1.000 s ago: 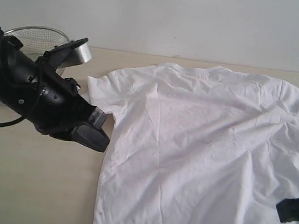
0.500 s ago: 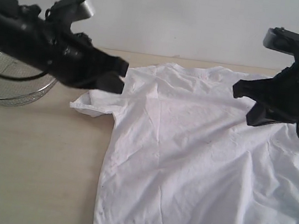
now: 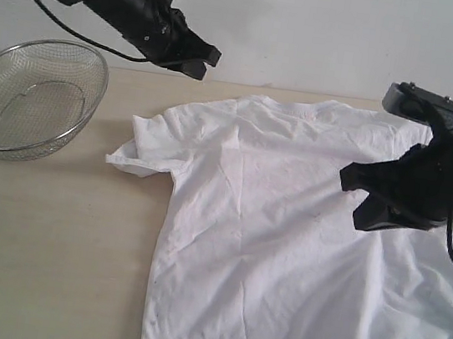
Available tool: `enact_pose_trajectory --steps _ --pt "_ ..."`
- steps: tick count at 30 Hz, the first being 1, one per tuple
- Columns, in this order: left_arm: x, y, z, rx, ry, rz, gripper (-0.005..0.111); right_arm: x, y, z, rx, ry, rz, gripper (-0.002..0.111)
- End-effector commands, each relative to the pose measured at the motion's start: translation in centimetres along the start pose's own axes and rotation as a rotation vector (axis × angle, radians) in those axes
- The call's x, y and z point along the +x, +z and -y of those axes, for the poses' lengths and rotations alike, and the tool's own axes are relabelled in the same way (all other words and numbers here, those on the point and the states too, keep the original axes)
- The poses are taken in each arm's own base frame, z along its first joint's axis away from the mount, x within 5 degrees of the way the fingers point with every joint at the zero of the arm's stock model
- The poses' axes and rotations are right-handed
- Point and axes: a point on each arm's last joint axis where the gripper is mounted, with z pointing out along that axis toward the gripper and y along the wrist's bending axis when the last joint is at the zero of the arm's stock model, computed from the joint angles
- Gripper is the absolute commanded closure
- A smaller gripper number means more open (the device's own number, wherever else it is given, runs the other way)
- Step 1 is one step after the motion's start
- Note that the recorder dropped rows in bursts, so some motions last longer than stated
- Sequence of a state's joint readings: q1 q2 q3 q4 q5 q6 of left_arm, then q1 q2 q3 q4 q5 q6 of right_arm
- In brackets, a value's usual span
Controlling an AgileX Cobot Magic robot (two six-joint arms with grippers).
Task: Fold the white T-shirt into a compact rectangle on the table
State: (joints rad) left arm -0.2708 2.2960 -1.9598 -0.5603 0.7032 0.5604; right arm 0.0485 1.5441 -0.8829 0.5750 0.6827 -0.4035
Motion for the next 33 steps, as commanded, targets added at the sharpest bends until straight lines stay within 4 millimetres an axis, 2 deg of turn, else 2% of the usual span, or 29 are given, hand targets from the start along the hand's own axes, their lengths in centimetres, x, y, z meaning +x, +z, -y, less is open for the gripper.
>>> enact_pose_trajectory --steps 1,5,17,27,33 --pt "0.1 3.2 -2.2 0.001 0.019 -0.059 0.102 0.8 0.3 0.5 0.015 0.001 0.029 0.108" --pt "1.9 5.2 -2.8 0.030 0.055 -0.133 0.102 0.7 0.3 0.5 0.016 0.002 0.037 0.108" --pt "4.8 8.5 -3.8 0.026 0.057 -0.206 0.102 0.7 0.3 0.4 0.012 -0.007 0.045 0.108" --pt "6.5 9.9 -4.5 -0.008 0.047 -0.255 0.102 0.7 0.3 0.4 0.011 -0.006 0.043 0.108" --pt "6.7 9.4 -6.3 -0.060 0.020 -0.257 0.102 0.7 0.3 0.4 0.010 -0.006 0.042 0.108"
